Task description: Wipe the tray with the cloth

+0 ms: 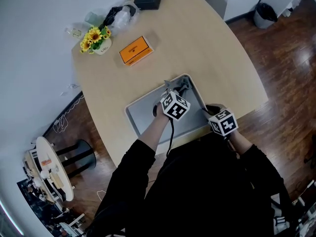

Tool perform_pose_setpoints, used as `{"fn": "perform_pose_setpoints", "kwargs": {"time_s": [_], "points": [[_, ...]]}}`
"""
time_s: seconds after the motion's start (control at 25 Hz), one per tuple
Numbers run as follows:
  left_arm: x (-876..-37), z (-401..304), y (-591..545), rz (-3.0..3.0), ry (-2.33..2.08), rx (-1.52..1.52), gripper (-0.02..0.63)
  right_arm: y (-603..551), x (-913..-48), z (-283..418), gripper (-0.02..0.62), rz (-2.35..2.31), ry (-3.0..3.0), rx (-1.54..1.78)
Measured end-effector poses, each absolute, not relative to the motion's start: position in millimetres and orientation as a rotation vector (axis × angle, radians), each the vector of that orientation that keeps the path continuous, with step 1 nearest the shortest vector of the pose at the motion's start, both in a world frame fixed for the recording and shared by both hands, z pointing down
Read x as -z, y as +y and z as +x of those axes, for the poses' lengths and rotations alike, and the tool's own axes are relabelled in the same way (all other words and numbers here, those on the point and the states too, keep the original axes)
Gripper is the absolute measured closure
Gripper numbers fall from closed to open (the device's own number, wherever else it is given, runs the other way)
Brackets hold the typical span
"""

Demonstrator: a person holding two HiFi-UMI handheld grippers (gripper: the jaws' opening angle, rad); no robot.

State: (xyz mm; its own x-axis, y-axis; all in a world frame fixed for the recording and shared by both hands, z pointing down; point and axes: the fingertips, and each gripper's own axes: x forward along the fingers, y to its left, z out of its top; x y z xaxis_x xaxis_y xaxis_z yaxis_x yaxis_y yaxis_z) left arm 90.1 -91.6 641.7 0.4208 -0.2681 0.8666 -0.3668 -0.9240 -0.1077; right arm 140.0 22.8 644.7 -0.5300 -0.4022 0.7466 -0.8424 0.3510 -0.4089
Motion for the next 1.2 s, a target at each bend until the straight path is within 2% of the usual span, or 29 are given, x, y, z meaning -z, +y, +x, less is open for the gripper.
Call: {"fn": "perform_pose_setpoints", "kwargs": {"time_s": [0.28, 0.44, 0.56, 0.72, 0.92, 1.2], "points": [[-642, 97, 46, 2.627, -0.227, -1.545, 0.603, 23, -645, 144, 0.500, 1.099, -2.070, -1.105], [-644, 82, 84, 2.596, 0.029, -1.489, 0.603, 23, -645, 141, 0.500, 1.090, -2.065, -1.108], [-644, 68, 64, 2.503, 0.109, -1.390, 0.603, 22, -646, 139, 0.499, 1.083, -2.065, -1.108], [-642, 49, -13, 2.412, -0.090, -1.297, 0.603, 21, -647, 138, 0.500, 1.089, -2.068, -1.111], [-642, 38, -91, 2.464, -0.307, -1.401, 0.603, 21, -647, 139, 0.499, 1.090, -2.070, -1.121], [-639, 38, -90, 2.488, -0.406, -1.399, 0.603, 22, -647, 141, 0.500, 1.090, -2.070, -1.128]]}}
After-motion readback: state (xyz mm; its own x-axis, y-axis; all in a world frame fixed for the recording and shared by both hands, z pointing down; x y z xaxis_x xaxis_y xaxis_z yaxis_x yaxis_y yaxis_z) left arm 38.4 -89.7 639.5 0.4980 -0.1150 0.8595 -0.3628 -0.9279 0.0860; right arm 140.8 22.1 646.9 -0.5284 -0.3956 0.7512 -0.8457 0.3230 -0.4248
